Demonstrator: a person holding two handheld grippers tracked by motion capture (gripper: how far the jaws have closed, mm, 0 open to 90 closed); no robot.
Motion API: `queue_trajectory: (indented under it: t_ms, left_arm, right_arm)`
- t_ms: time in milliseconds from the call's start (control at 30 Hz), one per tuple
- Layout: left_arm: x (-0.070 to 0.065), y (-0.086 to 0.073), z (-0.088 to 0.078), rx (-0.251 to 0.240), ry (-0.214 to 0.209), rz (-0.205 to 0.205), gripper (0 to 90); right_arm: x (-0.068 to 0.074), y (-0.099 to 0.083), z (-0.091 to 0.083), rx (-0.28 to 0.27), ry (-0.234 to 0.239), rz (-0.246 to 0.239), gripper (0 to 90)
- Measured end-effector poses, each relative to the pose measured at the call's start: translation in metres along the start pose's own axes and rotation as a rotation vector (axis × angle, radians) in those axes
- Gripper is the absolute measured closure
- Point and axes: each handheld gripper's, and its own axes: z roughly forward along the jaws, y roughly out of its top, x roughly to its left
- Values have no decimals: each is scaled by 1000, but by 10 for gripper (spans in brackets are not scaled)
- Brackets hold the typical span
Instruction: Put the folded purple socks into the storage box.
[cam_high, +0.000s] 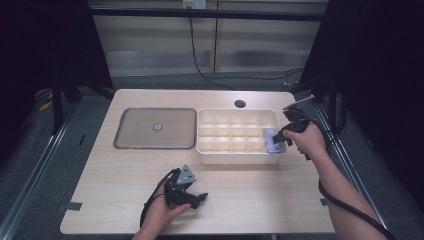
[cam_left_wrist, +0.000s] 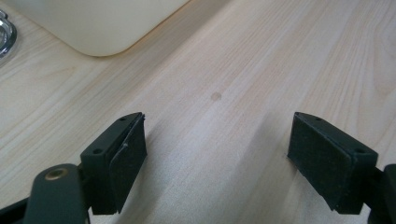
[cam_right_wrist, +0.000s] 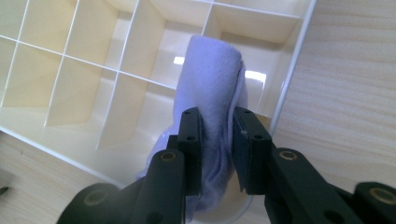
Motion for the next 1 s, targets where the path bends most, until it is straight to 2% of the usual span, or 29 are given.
queue_trajectory:
  t_ms: [733, 1000]
  left_arm:
    - [0, 0, 0, 0, 0, 0, 188]
    - [0, 0, 0, 0, 0, 0, 188]
  right_arm:
    - [1, -5, 6, 13, -29, -26, 746]
    - [4, -4, 7, 19, -56, -49, 747]
